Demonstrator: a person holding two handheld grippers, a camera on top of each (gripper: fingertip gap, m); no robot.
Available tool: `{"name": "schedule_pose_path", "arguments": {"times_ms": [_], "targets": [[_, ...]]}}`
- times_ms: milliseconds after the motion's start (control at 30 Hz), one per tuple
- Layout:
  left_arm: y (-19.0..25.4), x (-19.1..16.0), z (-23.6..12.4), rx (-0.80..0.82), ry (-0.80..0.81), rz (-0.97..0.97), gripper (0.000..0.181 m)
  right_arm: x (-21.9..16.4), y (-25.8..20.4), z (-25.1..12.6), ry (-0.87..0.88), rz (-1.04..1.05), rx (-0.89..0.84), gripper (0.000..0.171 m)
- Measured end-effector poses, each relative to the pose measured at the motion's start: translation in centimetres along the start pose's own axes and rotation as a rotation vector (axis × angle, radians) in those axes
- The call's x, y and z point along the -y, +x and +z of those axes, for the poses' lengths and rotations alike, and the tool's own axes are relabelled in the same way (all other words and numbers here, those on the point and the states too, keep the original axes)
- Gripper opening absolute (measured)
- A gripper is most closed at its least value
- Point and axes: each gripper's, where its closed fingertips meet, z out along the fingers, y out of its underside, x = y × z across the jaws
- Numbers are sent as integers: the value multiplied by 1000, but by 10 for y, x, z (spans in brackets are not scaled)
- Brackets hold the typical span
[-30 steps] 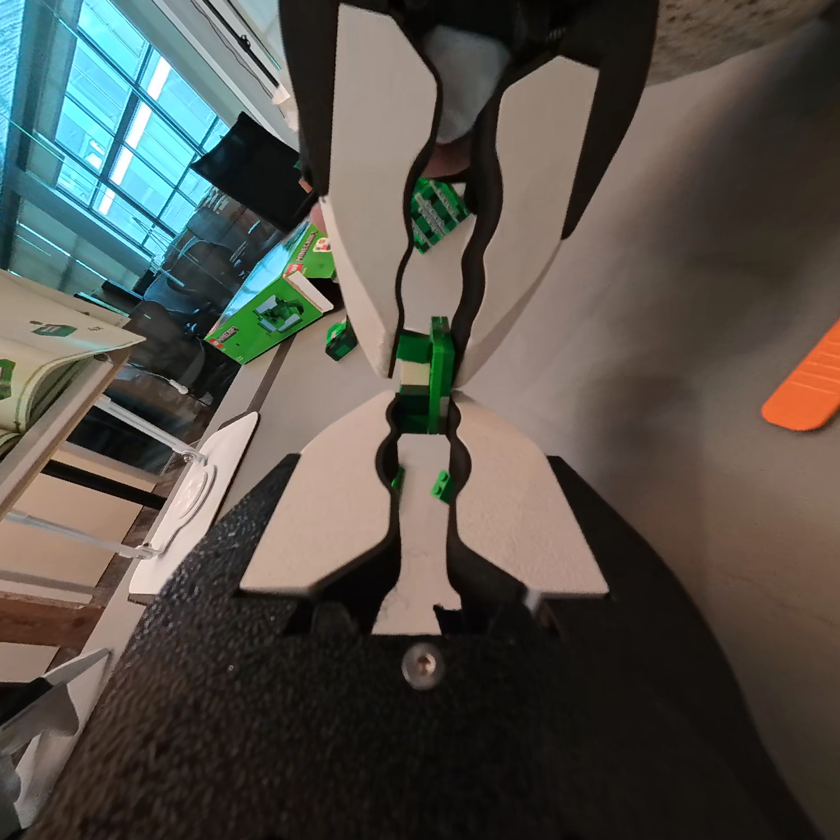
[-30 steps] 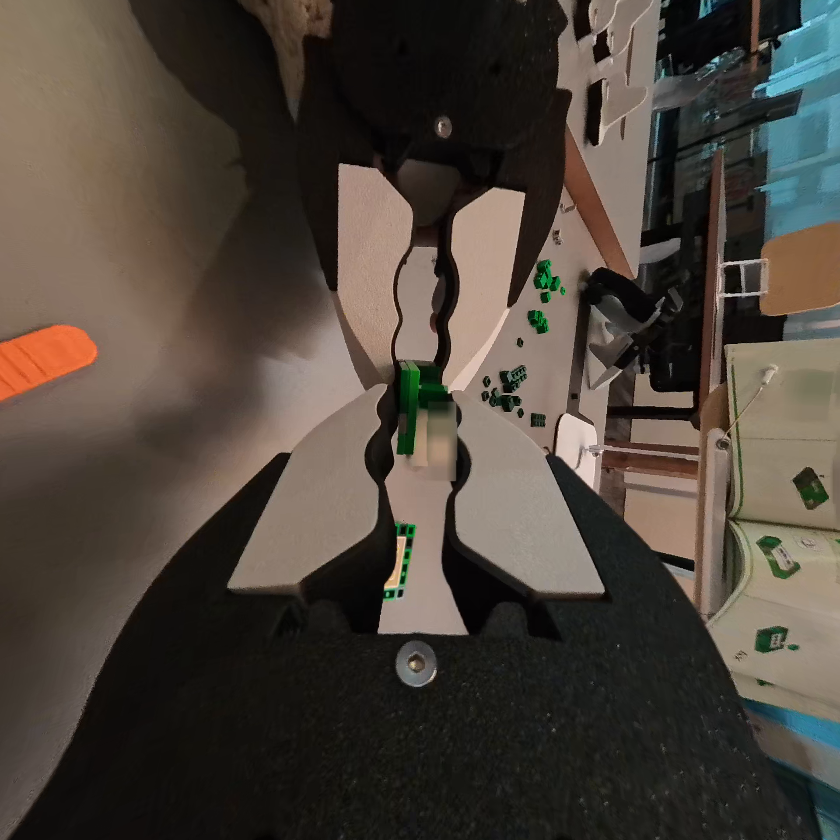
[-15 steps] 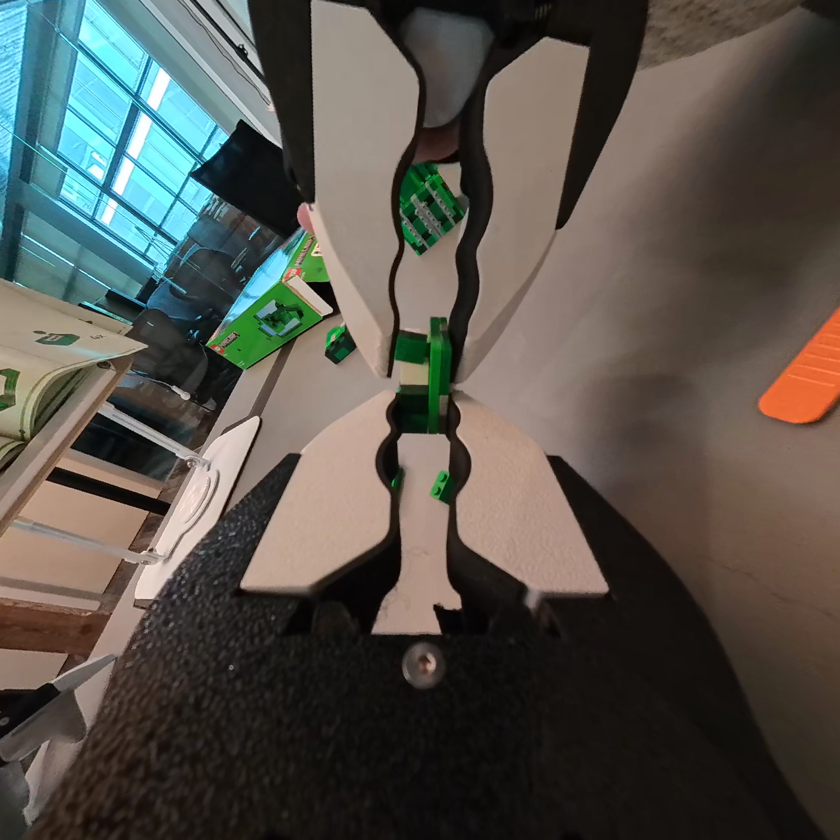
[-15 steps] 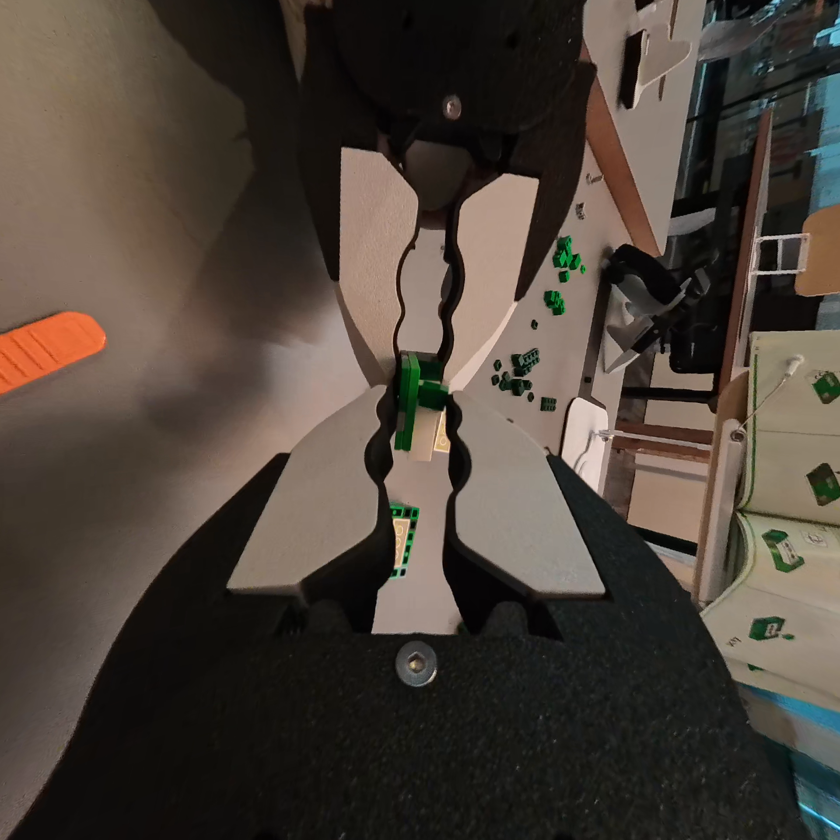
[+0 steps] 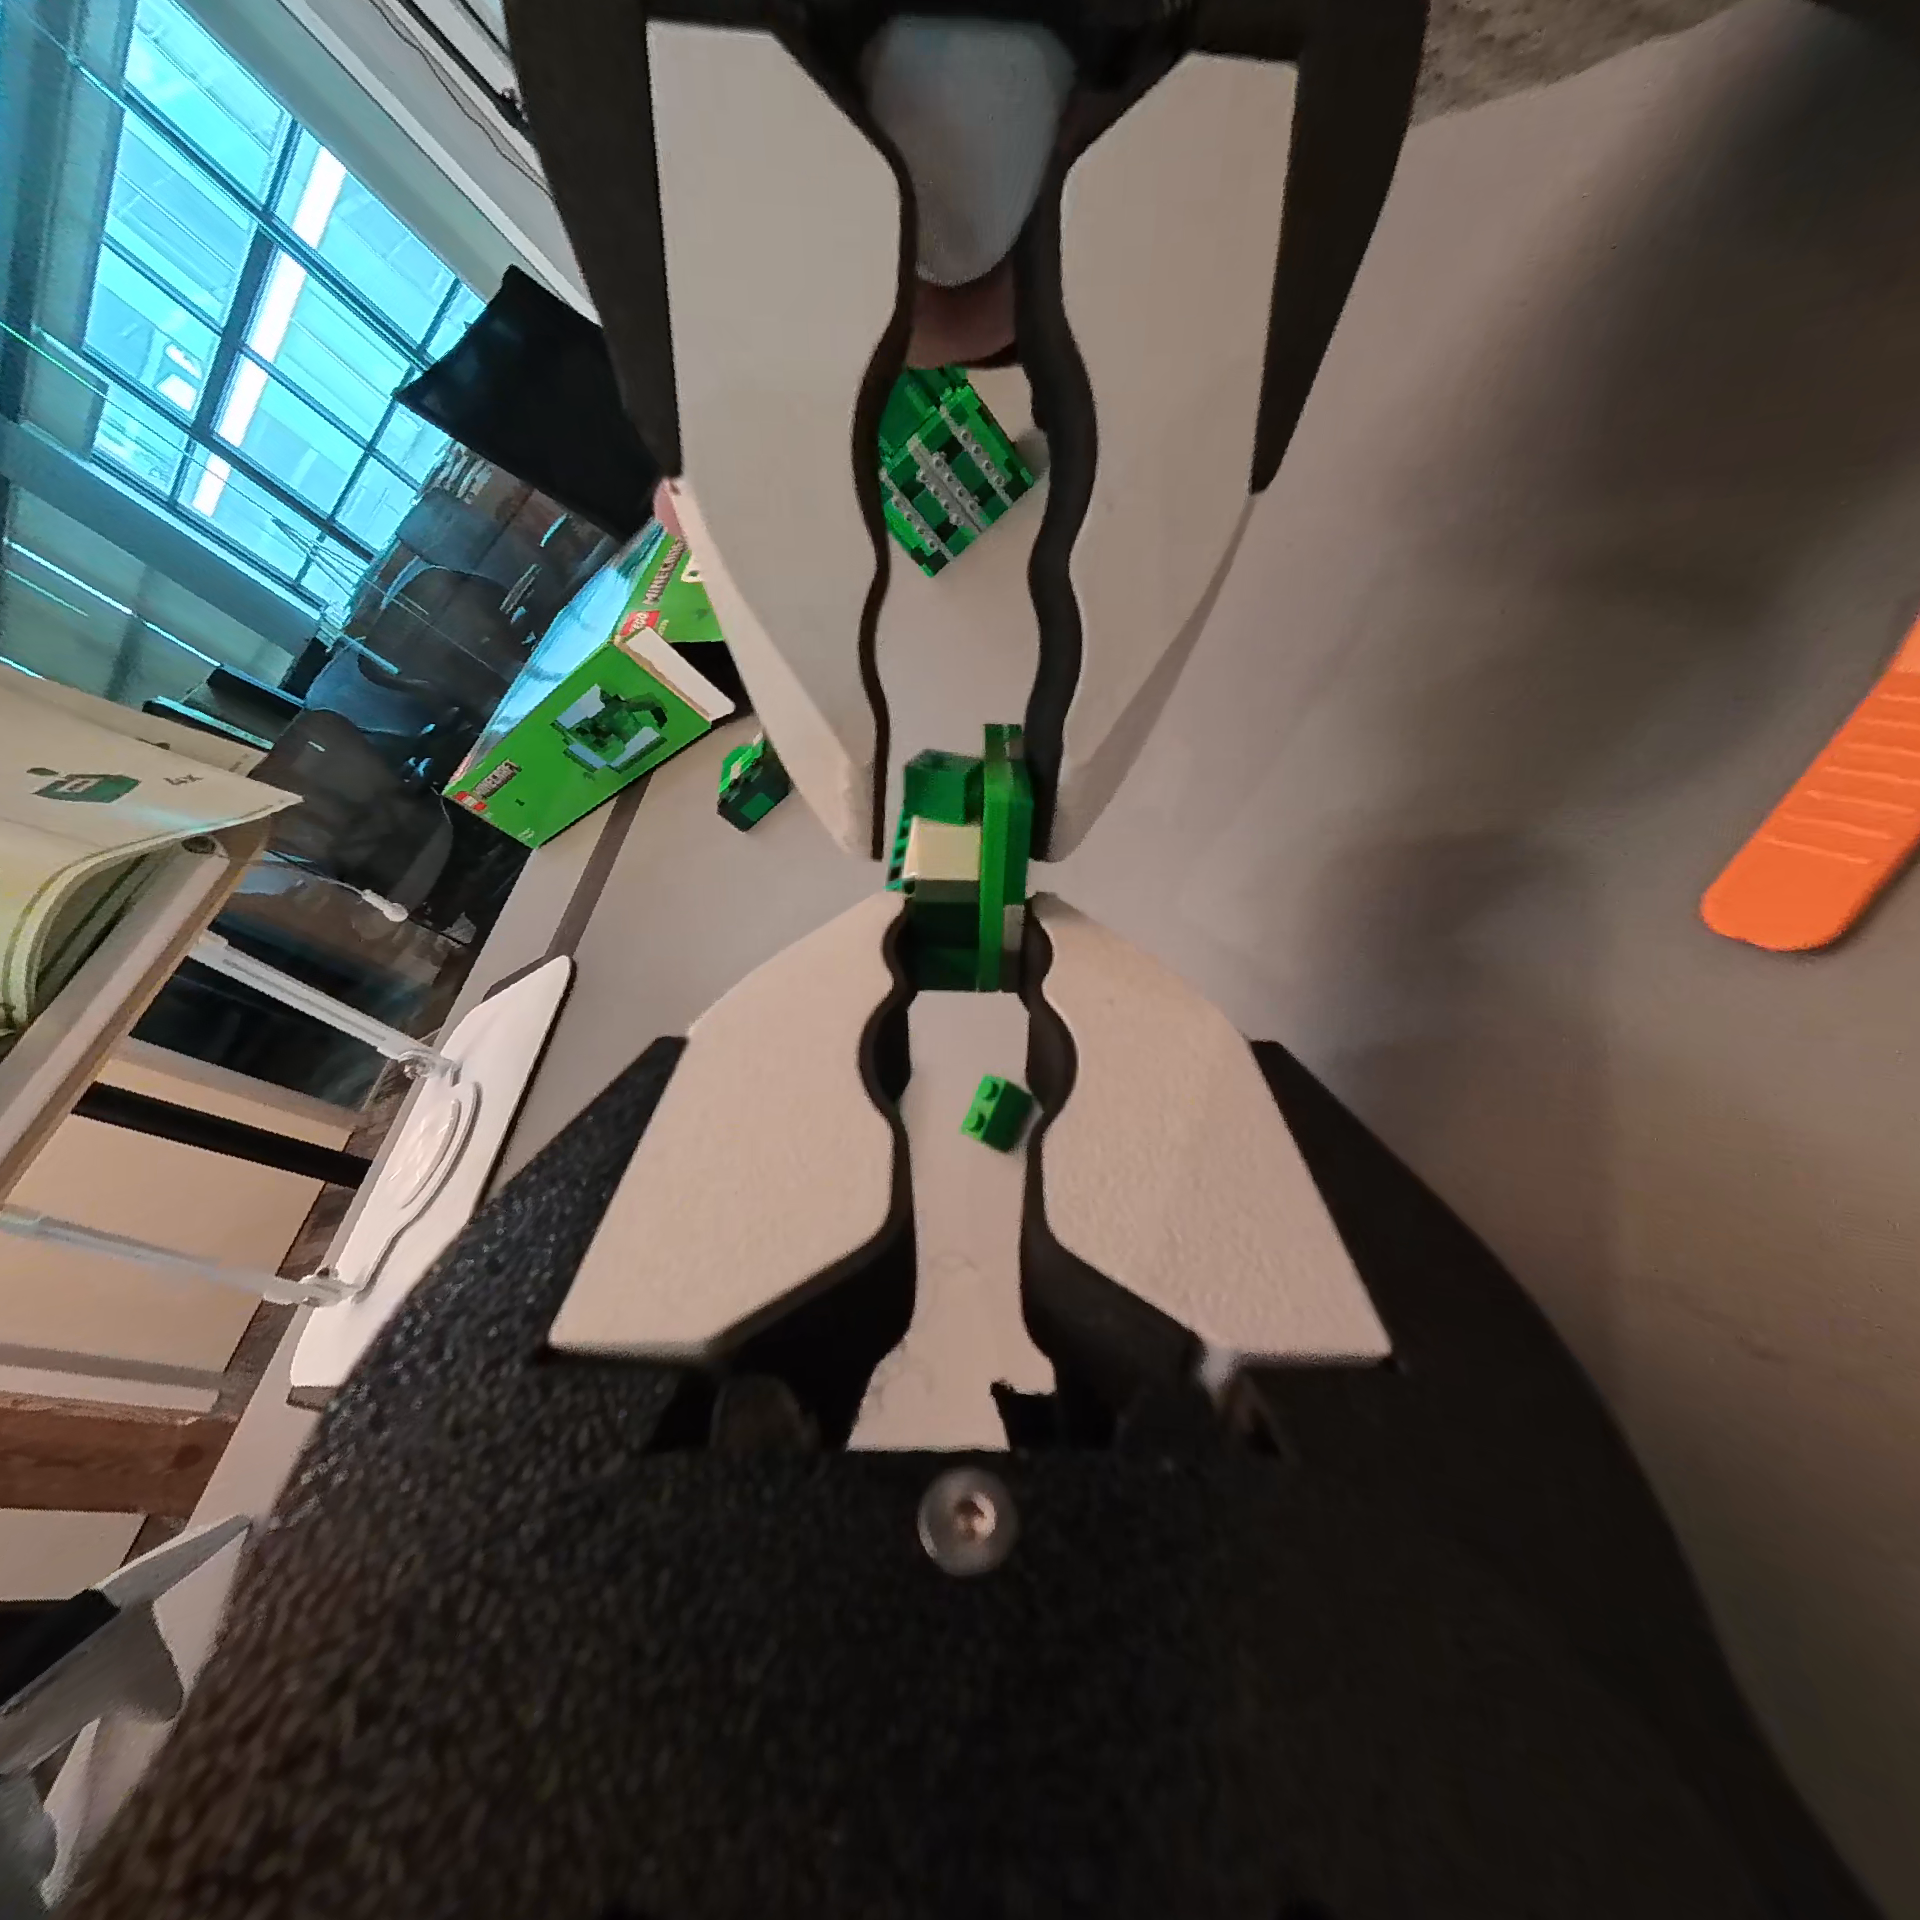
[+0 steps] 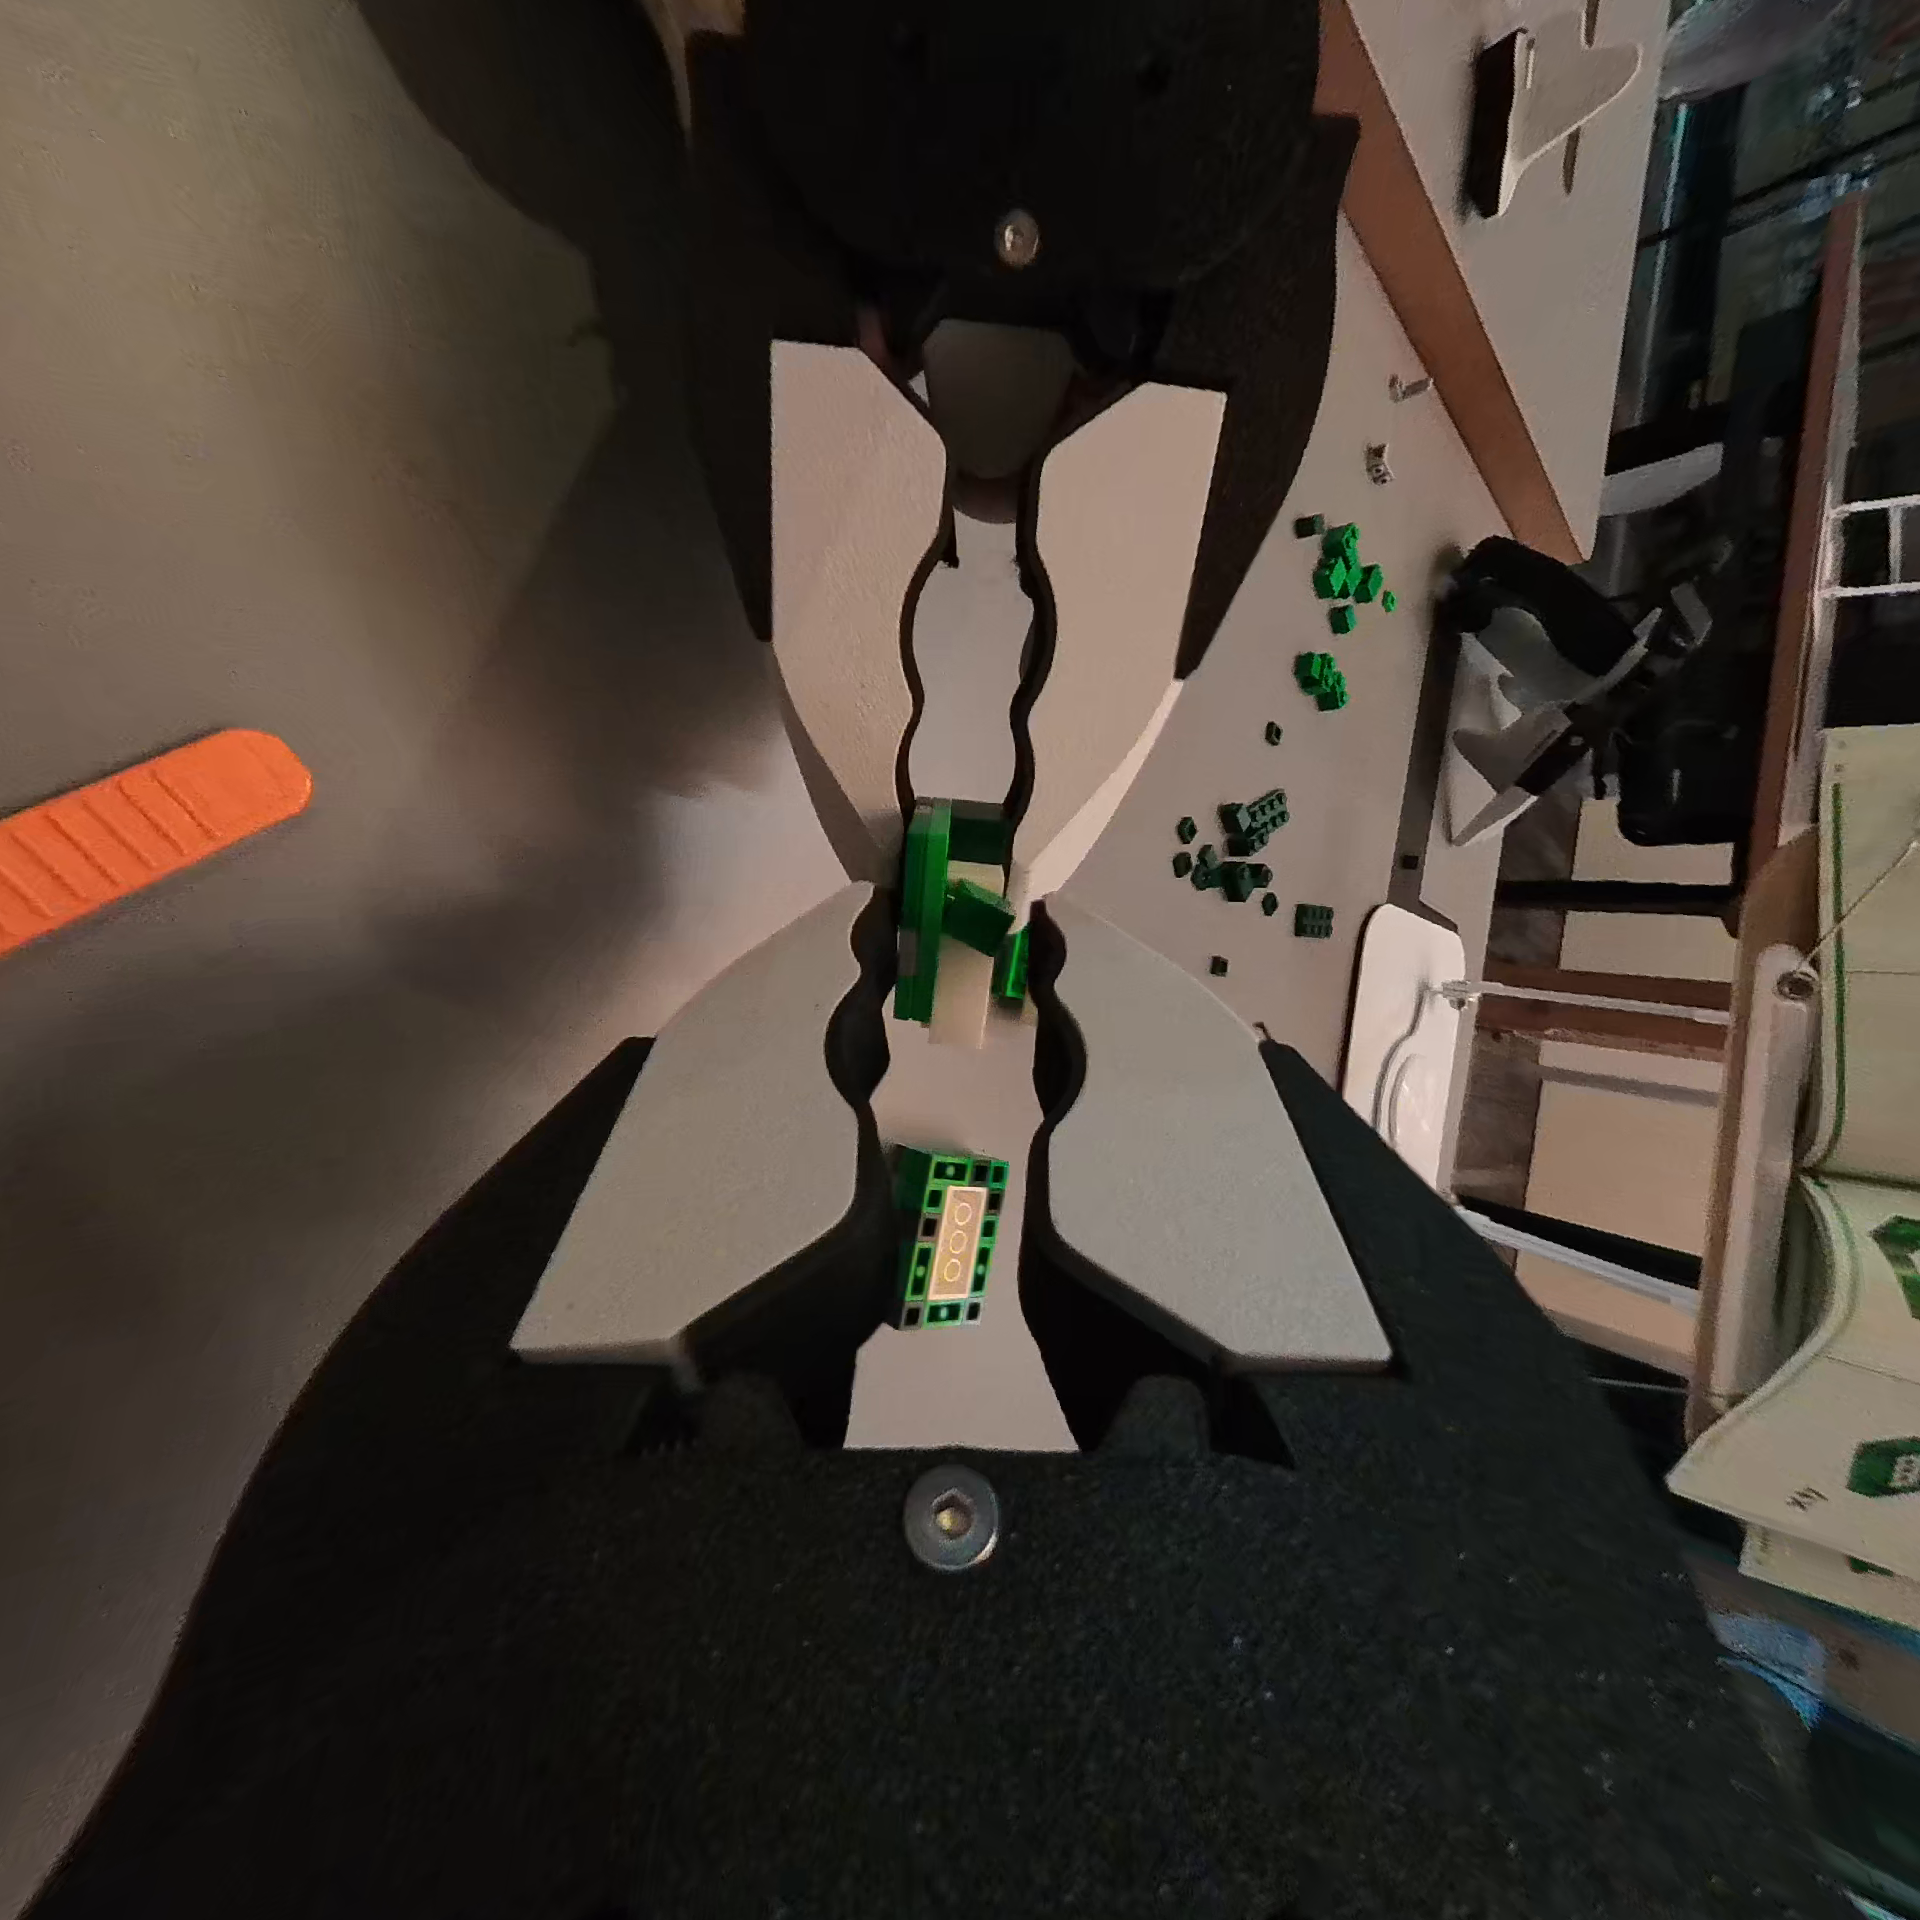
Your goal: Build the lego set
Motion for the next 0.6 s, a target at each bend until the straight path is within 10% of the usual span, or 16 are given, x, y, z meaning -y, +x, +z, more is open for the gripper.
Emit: {"name": "schedule_pose_path", "arguments": {"times_ms": [600], "targets": [[1,-4,1,-12,-11,-22,17,-1,1,-5,29,112,9,24]]}}
